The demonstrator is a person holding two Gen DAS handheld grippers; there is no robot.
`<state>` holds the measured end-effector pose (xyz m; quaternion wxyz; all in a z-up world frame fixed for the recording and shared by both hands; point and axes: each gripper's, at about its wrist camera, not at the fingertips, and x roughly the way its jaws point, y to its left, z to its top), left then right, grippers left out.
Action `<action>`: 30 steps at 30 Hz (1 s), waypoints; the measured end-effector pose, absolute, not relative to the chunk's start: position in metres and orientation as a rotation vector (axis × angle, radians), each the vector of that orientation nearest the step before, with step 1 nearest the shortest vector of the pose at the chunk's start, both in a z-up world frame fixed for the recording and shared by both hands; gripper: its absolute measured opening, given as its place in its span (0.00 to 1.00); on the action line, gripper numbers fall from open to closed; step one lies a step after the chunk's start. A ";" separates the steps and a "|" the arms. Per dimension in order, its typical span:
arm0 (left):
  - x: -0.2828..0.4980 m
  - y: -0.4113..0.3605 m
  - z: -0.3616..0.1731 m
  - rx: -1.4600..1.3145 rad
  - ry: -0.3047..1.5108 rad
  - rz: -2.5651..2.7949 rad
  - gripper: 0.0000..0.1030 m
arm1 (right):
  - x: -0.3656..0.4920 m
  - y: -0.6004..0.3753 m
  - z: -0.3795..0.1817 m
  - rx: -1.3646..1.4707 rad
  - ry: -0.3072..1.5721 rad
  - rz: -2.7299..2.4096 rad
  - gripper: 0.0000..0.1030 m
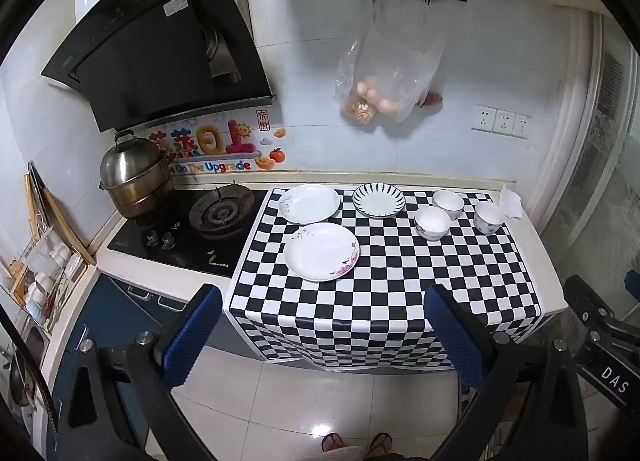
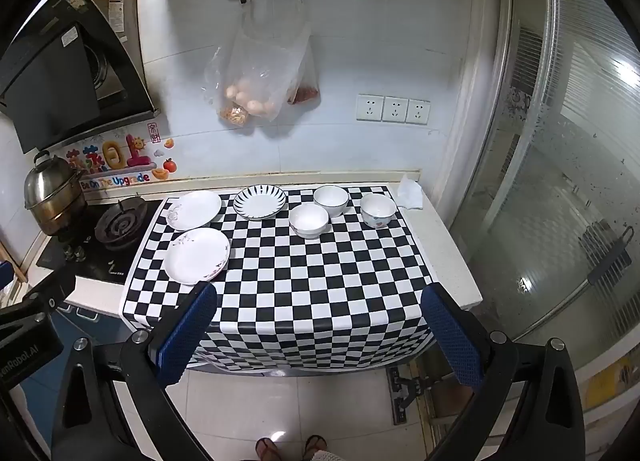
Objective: Organize plates and bowls
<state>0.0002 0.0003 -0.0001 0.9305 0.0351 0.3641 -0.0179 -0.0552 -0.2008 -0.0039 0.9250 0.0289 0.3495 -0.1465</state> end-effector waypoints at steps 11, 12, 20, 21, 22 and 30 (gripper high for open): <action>0.001 -0.003 0.001 0.084 0.728 -0.032 1.00 | -0.053 -0.198 -0.003 0.050 0.712 -0.301 1.00; 0.002 -0.004 0.001 0.083 0.729 -0.032 1.00 | -0.051 -0.195 0.000 0.050 0.711 -0.302 1.00; 0.001 -0.010 0.003 0.087 0.729 -0.031 1.00 | -0.053 -0.196 0.001 0.048 0.706 -0.305 1.00; 0.001 -0.009 0.003 0.087 0.729 -0.030 1.00 | -0.053 -0.196 0.001 0.049 0.705 -0.304 1.00; 0.002 -0.009 0.003 0.087 0.729 -0.029 1.00 | -0.053 -0.196 0.000 0.049 0.704 -0.304 1.00; 0.001 -0.012 0.004 0.089 0.729 -0.032 1.00 | -0.052 -0.195 0.003 0.049 0.703 -0.304 1.00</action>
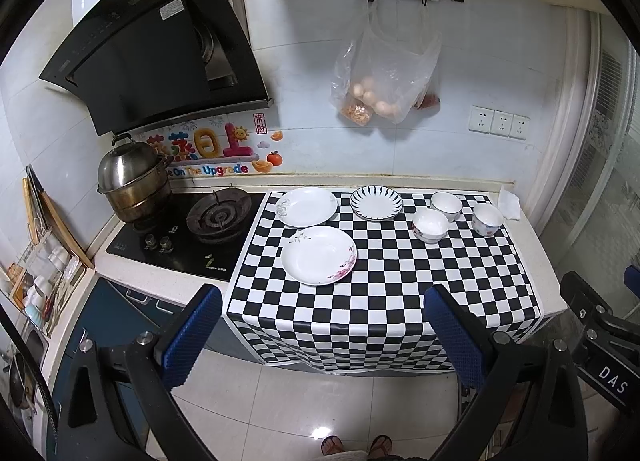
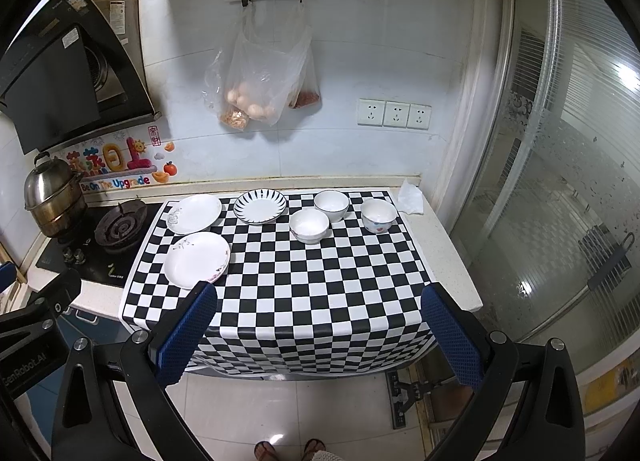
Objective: Organize plates and bowls
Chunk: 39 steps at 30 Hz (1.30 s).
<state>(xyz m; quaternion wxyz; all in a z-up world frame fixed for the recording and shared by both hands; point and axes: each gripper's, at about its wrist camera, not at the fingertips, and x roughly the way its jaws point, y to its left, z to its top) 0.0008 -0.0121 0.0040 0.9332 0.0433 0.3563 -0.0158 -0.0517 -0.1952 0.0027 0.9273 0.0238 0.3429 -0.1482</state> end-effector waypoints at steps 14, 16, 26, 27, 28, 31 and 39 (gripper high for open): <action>0.001 -0.013 0.005 0.088 0.730 -0.032 1.00 | -0.048 -0.200 0.003 0.049 0.701 -0.303 1.00; 0.002 -0.014 0.005 0.089 0.730 -0.032 1.00 | -0.048 -0.200 0.003 0.048 0.702 -0.303 1.00; 0.008 -0.013 0.006 0.084 0.727 -0.033 1.00 | -0.046 -0.196 0.002 0.047 0.697 -0.302 1.00; 0.009 -0.013 0.006 0.085 0.726 -0.032 1.00 | -0.047 -0.197 0.003 0.049 0.698 -0.301 1.00; 0.010 -0.013 0.006 0.086 0.724 -0.030 1.00 | -0.047 -0.197 0.003 0.048 0.700 -0.301 1.00; 0.013 -0.009 0.007 0.077 0.724 -0.032 1.00 | -0.046 -0.195 0.003 0.046 0.700 -0.303 1.00; 0.012 -0.004 0.007 0.072 0.722 -0.036 1.00 | -0.044 -0.192 0.004 0.043 0.701 -0.304 1.00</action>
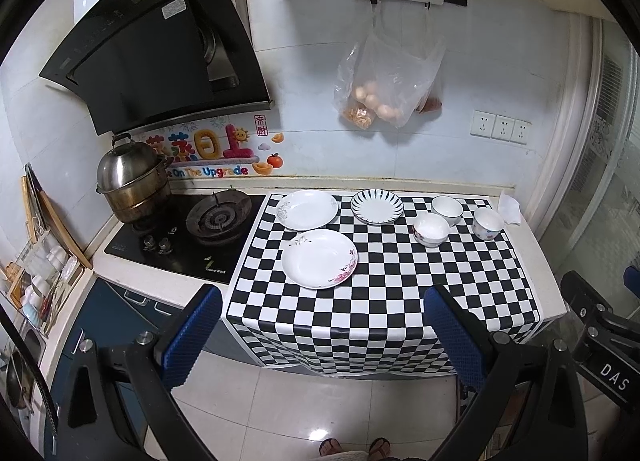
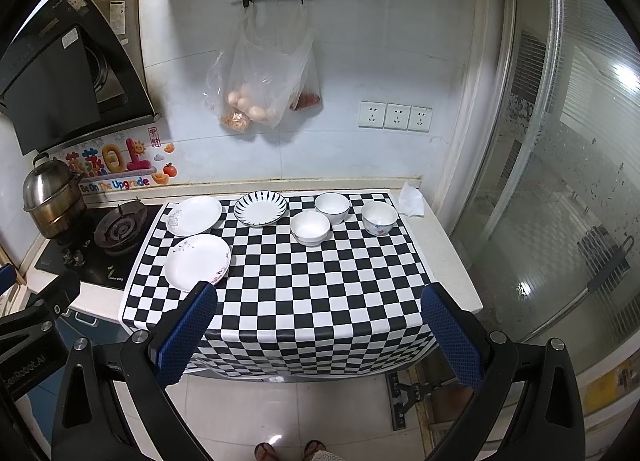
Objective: Organize plates and bowls
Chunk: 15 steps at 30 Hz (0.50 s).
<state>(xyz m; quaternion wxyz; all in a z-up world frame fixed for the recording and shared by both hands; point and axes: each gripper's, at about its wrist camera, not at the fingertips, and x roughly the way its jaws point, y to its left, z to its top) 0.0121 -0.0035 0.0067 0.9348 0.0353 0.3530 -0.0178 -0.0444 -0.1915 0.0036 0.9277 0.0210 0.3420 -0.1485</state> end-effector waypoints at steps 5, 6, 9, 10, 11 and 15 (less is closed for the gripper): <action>0.012 -0.007 0.004 0.076 0.727 -0.033 1.00 | -0.041 -0.197 0.000 0.044 0.713 -0.304 1.00; 0.012 -0.007 0.004 0.078 0.728 -0.032 1.00 | -0.041 -0.197 0.000 0.045 0.713 -0.305 1.00; 0.013 -0.007 0.002 0.077 0.728 -0.033 1.00 | -0.040 -0.199 0.000 0.047 0.714 -0.306 1.00; 0.013 -0.007 0.002 0.079 0.728 -0.033 1.00 | -0.040 -0.199 0.000 0.047 0.713 -0.306 1.00; 0.013 -0.006 0.002 0.080 0.729 -0.033 1.00 | -0.039 -0.198 0.000 0.046 0.714 -0.305 1.00; 0.012 -0.007 0.000 0.083 0.727 -0.034 1.00 | -0.039 -0.198 0.000 0.045 0.715 -0.305 1.00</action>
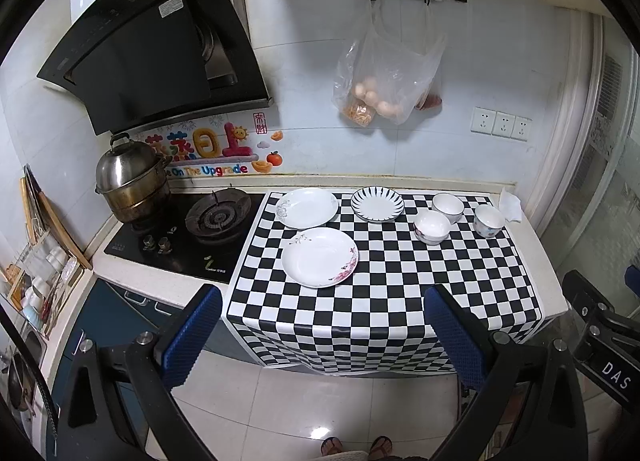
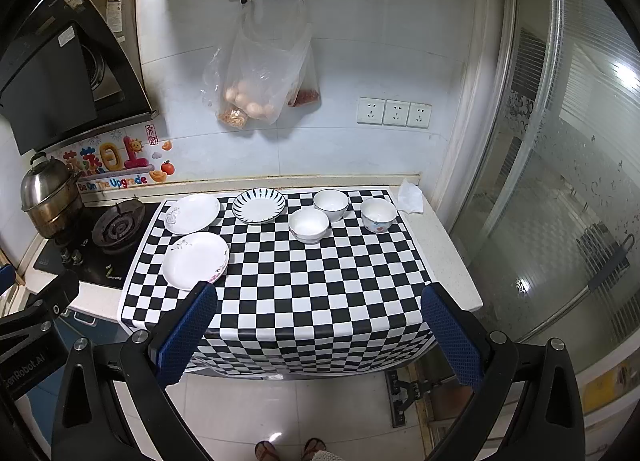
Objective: Organize plates and bowls
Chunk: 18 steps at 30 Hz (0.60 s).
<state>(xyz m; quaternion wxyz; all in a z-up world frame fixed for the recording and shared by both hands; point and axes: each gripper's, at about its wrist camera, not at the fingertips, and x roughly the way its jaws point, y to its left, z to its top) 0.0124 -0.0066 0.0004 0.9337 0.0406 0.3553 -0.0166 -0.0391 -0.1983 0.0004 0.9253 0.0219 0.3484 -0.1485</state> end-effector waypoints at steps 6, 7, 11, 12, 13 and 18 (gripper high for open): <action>0.012 -0.007 0.000 0.080 0.726 -0.031 1.00 | -0.039 -0.200 0.000 0.047 0.717 -0.301 1.00; 0.012 -0.007 0.000 0.081 0.726 -0.030 1.00 | -0.039 -0.199 0.000 0.047 0.717 -0.302 1.00; 0.013 -0.008 -0.002 0.086 0.726 -0.028 1.00 | -0.040 -0.199 -0.001 0.048 0.717 -0.303 1.00; 0.013 -0.007 -0.002 0.082 0.727 -0.030 1.00 | -0.040 -0.198 -0.002 0.049 0.718 -0.302 1.00; 0.012 -0.007 -0.002 0.080 0.724 -0.028 1.00 | -0.039 -0.200 -0.003 0.056 0.721 -0.297 1.00; 0.028 -0.004 -0.008 0.076 0.717 0.012 1.00 | -0.019 -0.216 -0.016 0.131 0.745 -0.254 1.00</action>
